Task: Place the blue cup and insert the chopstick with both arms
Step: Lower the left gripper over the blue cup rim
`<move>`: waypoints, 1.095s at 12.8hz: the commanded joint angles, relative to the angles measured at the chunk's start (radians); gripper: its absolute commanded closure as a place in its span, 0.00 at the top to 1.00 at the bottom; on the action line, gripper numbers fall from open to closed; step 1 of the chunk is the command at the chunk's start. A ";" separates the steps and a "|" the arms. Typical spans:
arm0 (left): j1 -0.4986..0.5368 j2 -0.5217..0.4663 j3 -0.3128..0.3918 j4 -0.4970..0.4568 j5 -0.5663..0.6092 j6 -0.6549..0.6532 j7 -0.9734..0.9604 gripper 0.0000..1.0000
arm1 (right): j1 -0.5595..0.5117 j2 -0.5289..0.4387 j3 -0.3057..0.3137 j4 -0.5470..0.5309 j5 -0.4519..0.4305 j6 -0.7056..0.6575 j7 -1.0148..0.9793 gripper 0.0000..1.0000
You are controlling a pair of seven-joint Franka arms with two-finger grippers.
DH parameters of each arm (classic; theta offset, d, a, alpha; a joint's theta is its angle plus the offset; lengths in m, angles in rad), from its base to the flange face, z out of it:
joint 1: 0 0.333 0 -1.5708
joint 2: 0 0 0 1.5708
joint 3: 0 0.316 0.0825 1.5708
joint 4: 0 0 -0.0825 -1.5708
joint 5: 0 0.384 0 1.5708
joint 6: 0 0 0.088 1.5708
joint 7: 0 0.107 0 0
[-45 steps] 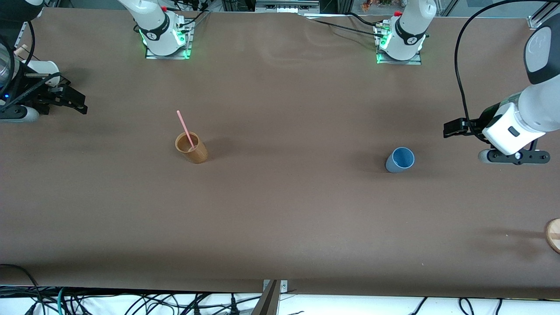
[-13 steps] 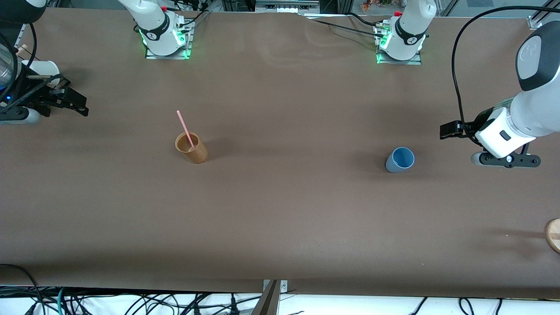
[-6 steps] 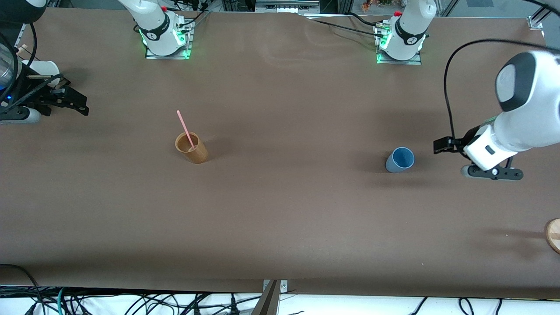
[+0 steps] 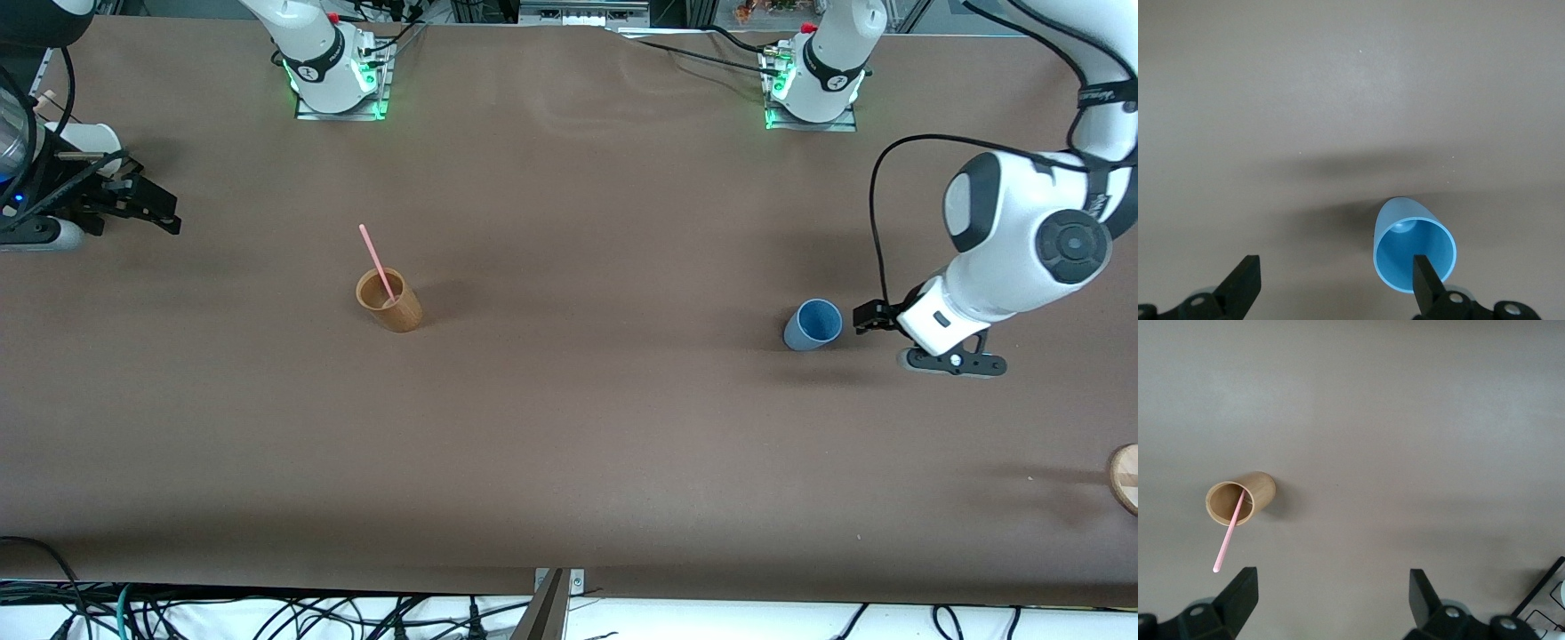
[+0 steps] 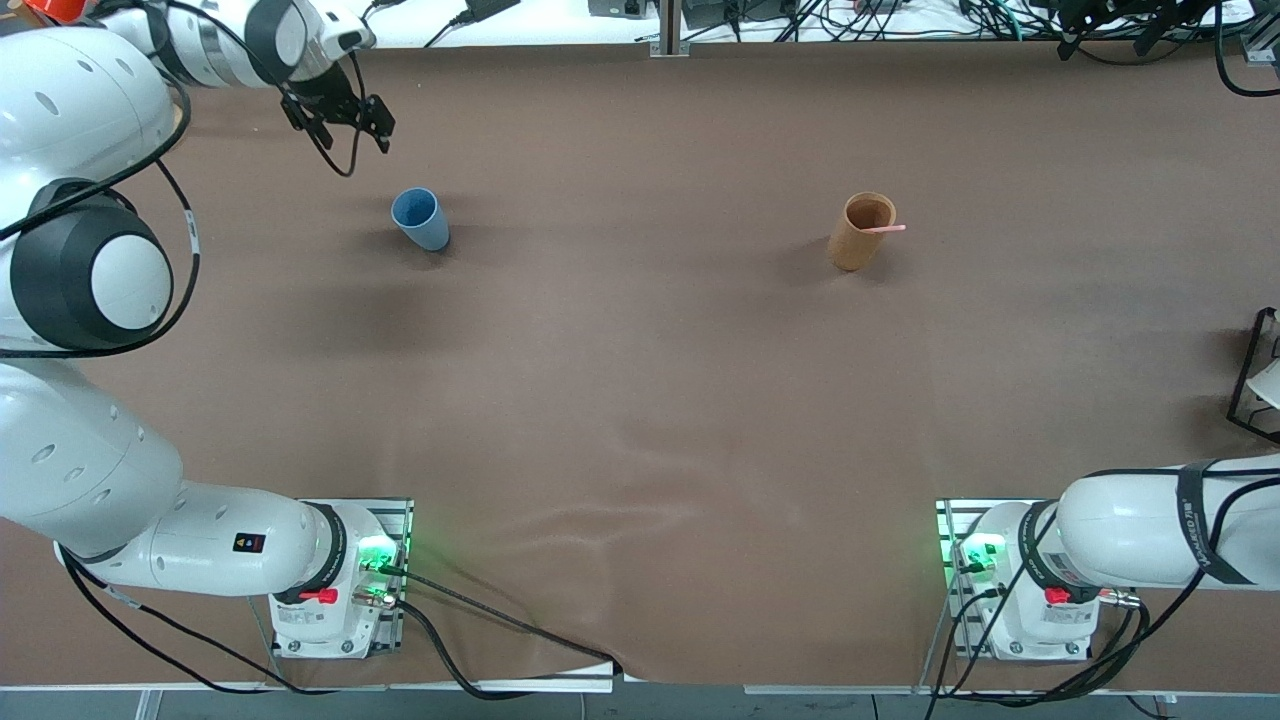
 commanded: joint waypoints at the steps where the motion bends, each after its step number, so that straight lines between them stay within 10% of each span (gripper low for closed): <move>1: -0.009 -0.016 0.000 -0.075 0.023 0.083 0.016 1.00 | -0.015 -0.017 0.013 -0.013 -0.002 -0.007 0.003 1.00; 14: -0.030 0.000 0.000 -0.338 0.022 0.433 0.016 0.91 | -0.015 -0.016 0.013 -0.013 0.000 -0.007 0.003 1.00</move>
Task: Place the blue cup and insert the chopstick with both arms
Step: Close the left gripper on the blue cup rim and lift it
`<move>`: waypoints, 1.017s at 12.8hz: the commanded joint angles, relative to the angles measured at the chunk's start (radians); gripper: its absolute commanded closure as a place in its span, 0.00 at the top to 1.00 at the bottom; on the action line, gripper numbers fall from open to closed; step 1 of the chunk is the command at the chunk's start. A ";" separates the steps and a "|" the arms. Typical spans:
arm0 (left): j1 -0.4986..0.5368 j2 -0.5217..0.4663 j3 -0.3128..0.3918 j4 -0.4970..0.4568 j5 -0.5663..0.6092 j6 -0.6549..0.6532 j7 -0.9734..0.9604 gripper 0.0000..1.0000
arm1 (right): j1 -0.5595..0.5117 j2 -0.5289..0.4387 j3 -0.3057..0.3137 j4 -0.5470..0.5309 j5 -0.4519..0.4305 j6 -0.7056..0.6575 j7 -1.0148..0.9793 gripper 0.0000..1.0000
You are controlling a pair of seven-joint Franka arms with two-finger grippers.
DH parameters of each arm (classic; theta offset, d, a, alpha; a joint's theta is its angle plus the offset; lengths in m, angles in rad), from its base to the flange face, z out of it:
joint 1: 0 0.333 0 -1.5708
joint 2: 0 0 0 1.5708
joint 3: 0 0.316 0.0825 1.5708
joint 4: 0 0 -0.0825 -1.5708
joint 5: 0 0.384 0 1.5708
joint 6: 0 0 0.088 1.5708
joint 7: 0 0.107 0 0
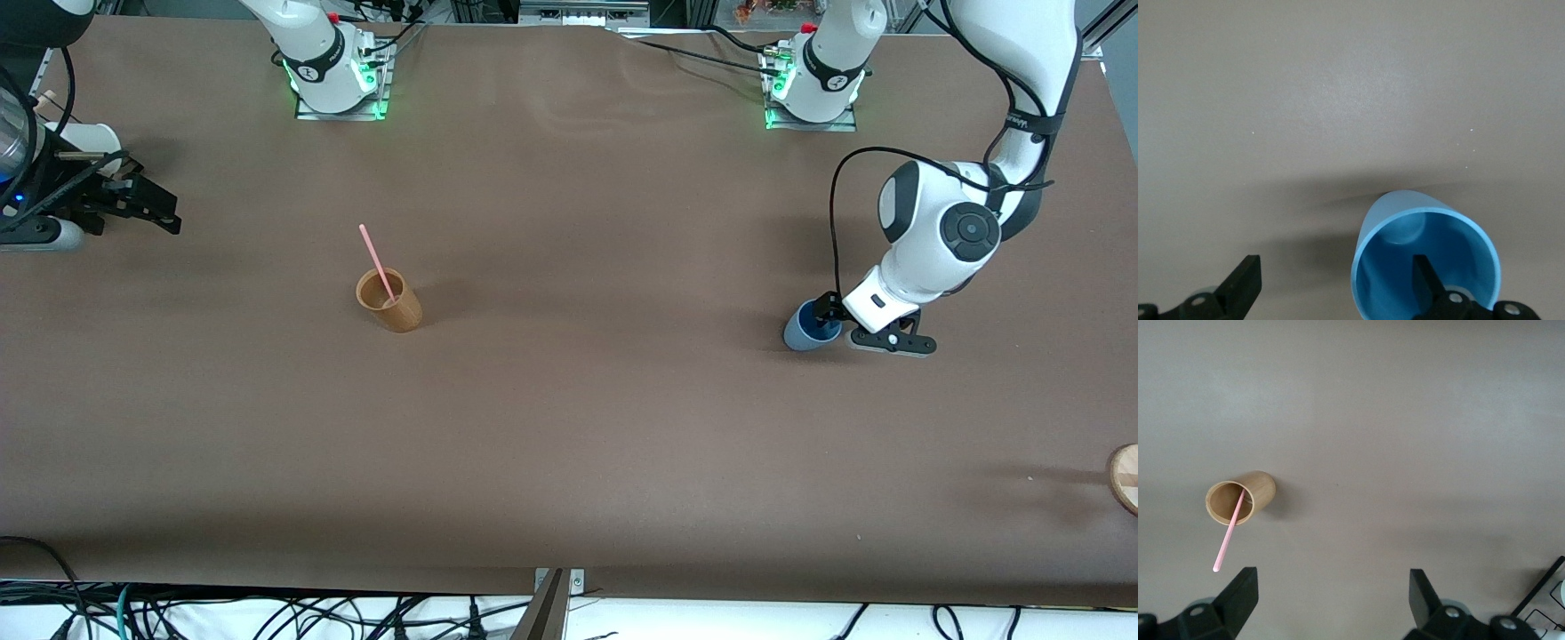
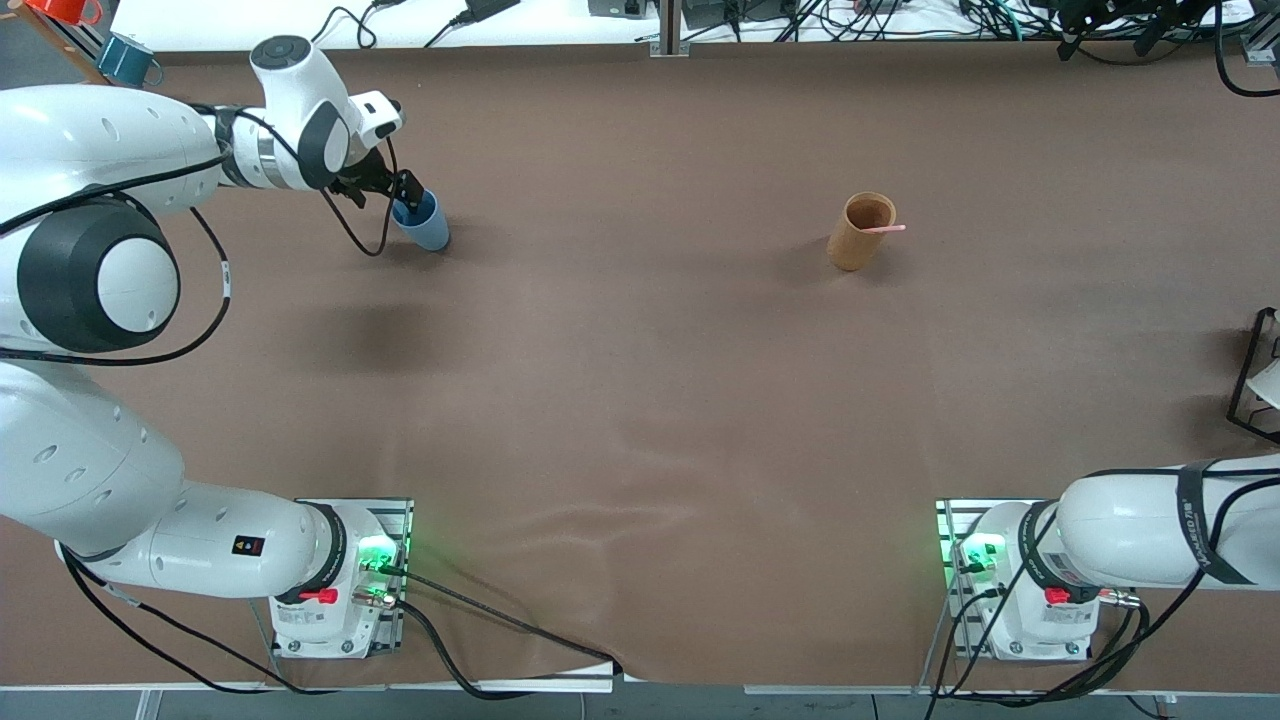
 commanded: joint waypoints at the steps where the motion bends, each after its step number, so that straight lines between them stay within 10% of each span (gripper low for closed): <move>1: -0.004 -0.002 0.002 -0.026 0.020 0.039 0.011 0.57 | -0.015 -0.016 0.013 -0.013 0.000 -0.005 0.003 1.00; 2: -0.004 -0.002 0.002 -0.025 0.020 0.038 0.011 0.21 | -0.015 -0.016 0.013 -0.013 0.000 -0.005 0.003 1.00; 4: -0.004 0.000 0.002 -0.023 0.019 0.036 0.011 0.00 | -0.015 -0.014 0.013 -0.013 0.001 -0.005 0.002 1.00; 13: -0.033 -0.011 -0.033 0.125 0.005 -0.136 -0.028 0.00 | -0.017 -0.014 0.009 -0.015 0.001 -0.005 -0.003 1.00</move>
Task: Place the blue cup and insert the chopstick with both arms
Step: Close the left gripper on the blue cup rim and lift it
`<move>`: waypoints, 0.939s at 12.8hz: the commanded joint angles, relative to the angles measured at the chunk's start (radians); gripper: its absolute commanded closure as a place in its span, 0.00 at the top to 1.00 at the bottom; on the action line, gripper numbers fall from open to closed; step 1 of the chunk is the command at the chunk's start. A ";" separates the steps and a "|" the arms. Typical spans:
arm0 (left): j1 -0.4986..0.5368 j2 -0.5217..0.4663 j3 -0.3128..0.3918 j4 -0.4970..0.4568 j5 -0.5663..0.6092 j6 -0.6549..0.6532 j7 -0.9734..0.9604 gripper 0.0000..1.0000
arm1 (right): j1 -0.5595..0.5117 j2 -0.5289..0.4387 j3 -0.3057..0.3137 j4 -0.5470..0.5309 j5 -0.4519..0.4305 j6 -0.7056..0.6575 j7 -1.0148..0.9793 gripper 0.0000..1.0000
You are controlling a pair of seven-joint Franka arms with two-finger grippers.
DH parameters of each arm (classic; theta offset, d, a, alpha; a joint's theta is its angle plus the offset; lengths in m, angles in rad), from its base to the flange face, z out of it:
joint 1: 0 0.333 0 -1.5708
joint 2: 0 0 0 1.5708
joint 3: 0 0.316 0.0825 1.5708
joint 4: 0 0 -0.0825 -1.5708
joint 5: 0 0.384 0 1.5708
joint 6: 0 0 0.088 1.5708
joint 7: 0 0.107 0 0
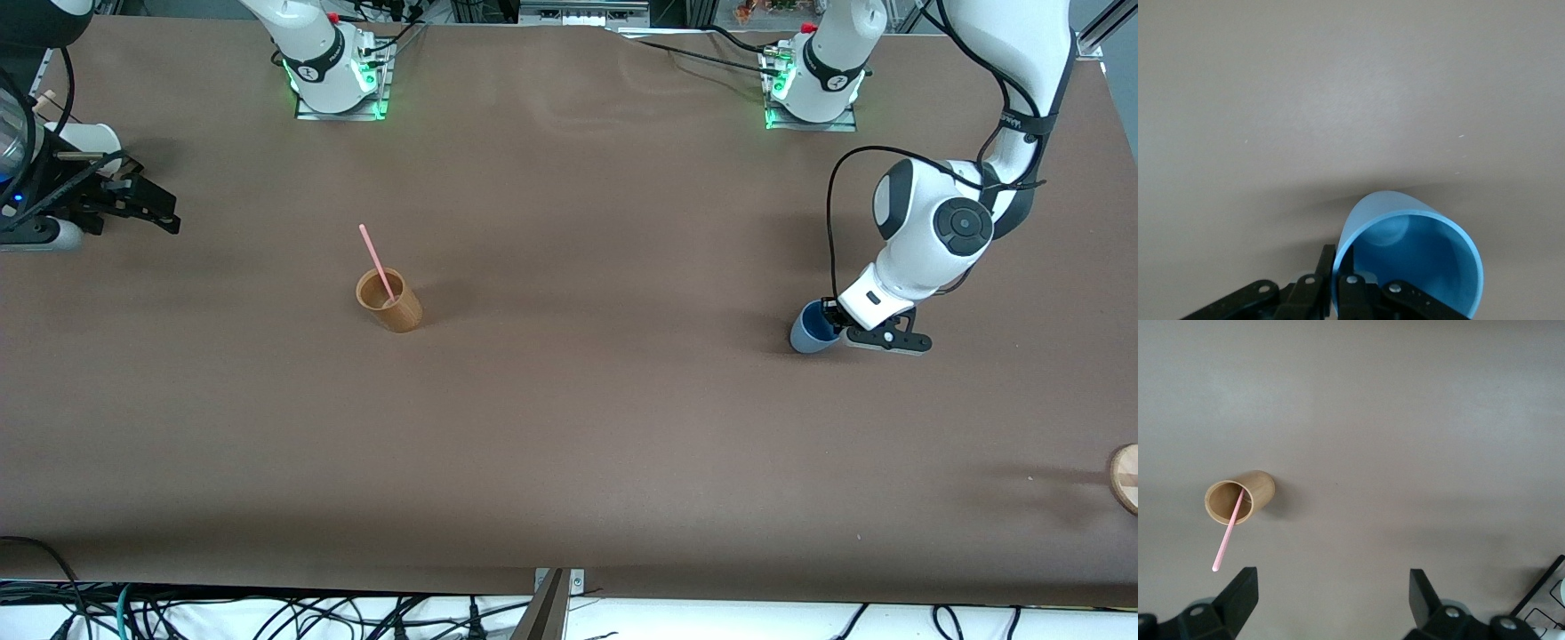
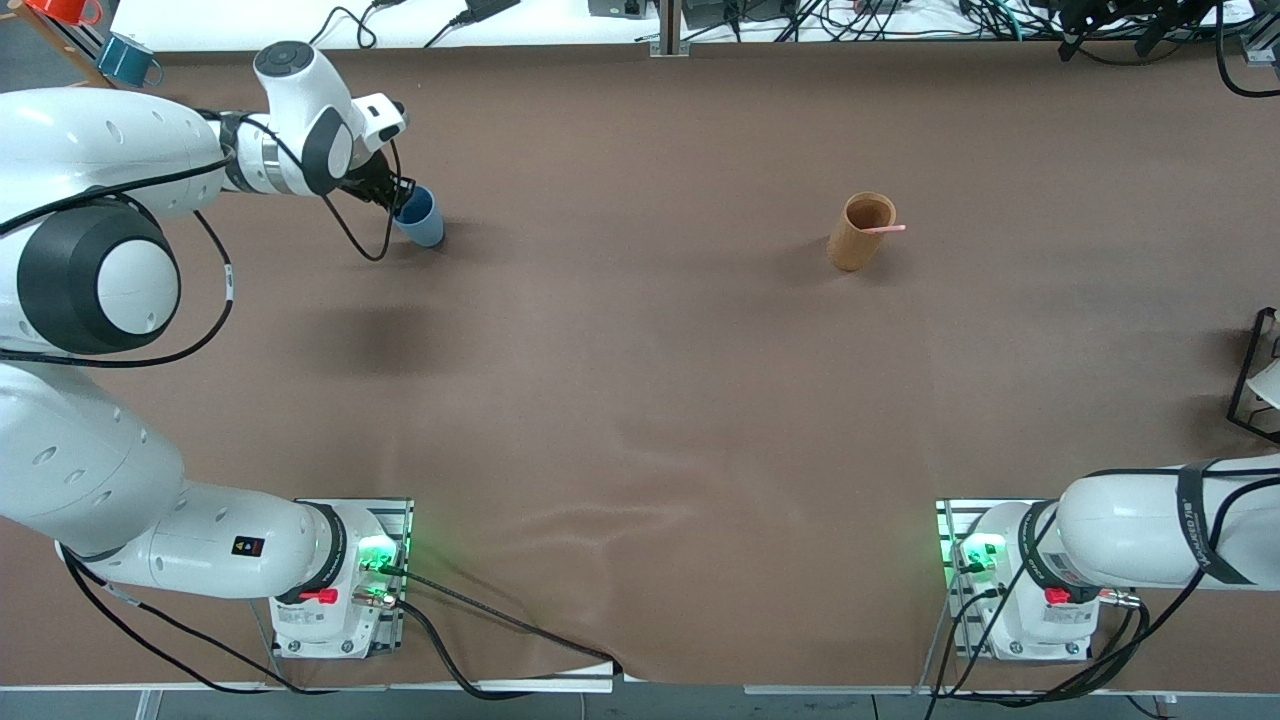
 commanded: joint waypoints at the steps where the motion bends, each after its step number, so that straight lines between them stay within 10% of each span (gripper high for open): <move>1: -0.017 -0.006 -0.051 0.152 0.005 -0.184 -0.051 0.00 | -0.015 -0.015 0.009 -0.013 0.000 -0.003 -0.003 1.00; 12: -0.438 0.220 -0.100 0.595 0.007 -0.398 -0.627 0.00 | -0.015 -0.013 0.011 -0.011 0.000 -0.003 -0.005 1.00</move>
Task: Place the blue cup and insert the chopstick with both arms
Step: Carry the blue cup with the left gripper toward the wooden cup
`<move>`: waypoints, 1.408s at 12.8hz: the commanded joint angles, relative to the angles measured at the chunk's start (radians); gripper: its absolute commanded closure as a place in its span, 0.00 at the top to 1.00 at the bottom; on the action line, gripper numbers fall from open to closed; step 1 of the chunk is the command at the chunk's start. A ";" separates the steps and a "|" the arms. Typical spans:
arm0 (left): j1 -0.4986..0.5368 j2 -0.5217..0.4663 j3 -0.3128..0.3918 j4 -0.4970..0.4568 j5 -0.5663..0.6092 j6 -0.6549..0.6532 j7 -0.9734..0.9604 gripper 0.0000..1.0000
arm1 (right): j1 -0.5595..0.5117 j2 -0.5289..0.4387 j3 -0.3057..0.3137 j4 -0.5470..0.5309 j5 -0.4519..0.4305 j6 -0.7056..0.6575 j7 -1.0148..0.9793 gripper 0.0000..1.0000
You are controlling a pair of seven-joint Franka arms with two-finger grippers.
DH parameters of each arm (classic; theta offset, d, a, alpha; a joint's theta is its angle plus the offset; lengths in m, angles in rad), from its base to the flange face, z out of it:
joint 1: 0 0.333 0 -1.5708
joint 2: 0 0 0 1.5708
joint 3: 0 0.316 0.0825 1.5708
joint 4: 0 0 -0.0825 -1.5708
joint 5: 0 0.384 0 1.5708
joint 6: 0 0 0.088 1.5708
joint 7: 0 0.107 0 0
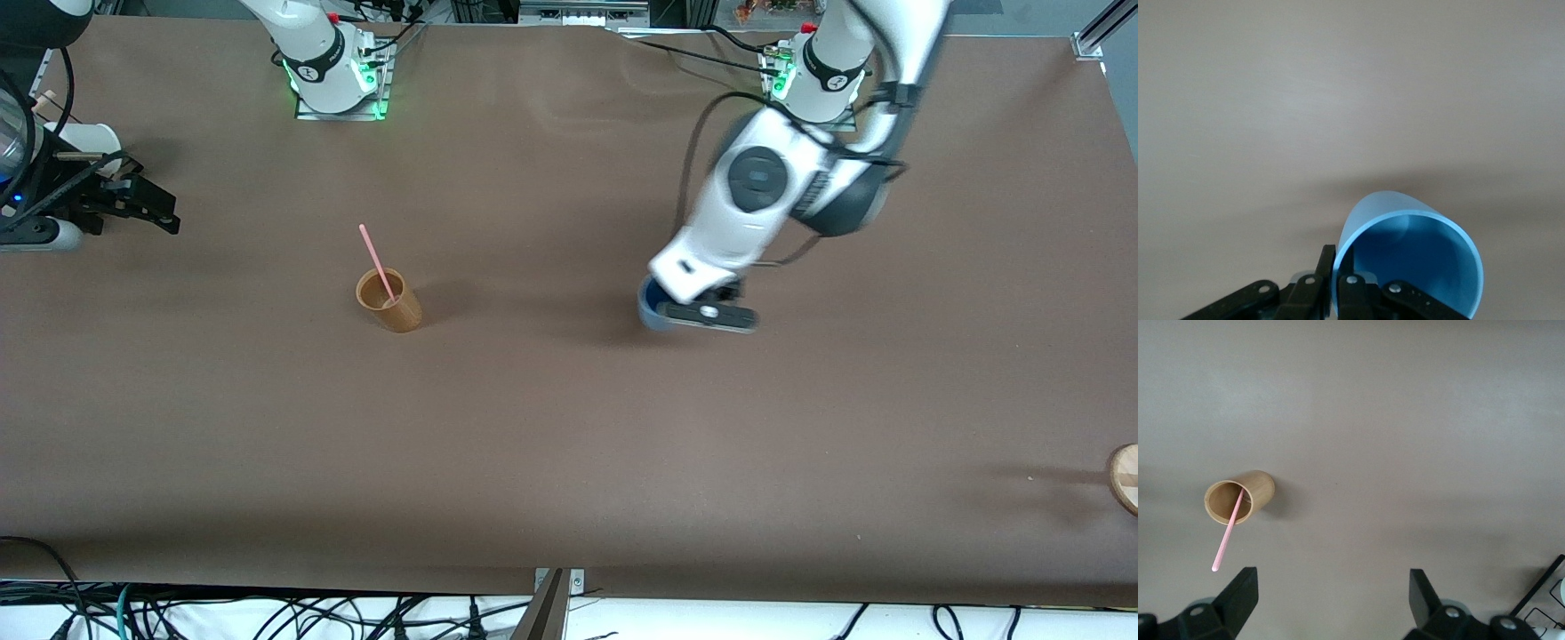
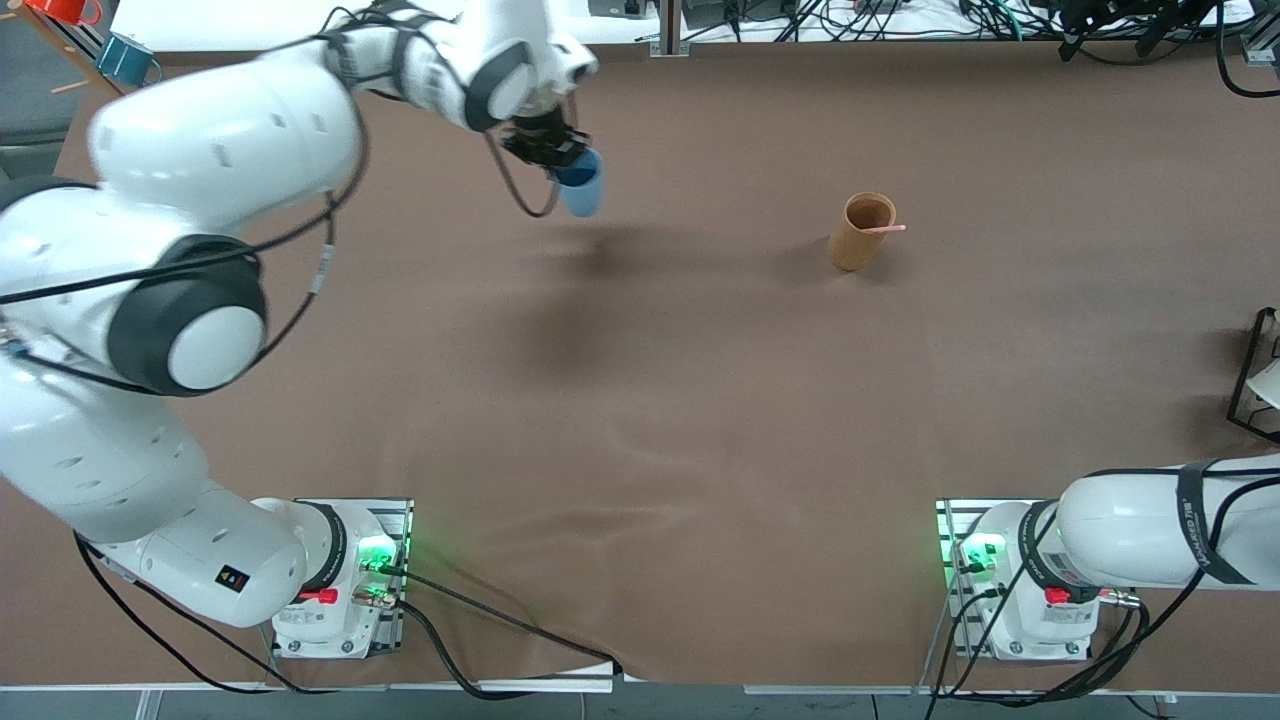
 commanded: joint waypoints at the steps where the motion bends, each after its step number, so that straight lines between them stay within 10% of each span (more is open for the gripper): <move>1: -0.092 0.135 0.015 0.173 0.008 -0.045 -0.136 0.00 | -0.012 -0.013 0.011 -0.011 0.000 -0.003 -0.005 1.00; 7: -0.214 0.320 0.019 0.342 0.011 -0.036 -0.310 0.00 | -0.014 -0.013 0.011 -0.011 0.003 -0.001 -0.003 1.00; 16: -0.231 0.370 0.025 0.346 0.018 0.015 -0.326 0.00 | -0.012 -0.009 0.014 -0.008 0.001 -0.001 -0.005 1.00; 18: -0.226 0.365 0.025 0.346 0.016 0.014 -0.326 0.33 | -0.012 -0.002 0.014 -0.005 0.006 -0.003 -0.006 1.00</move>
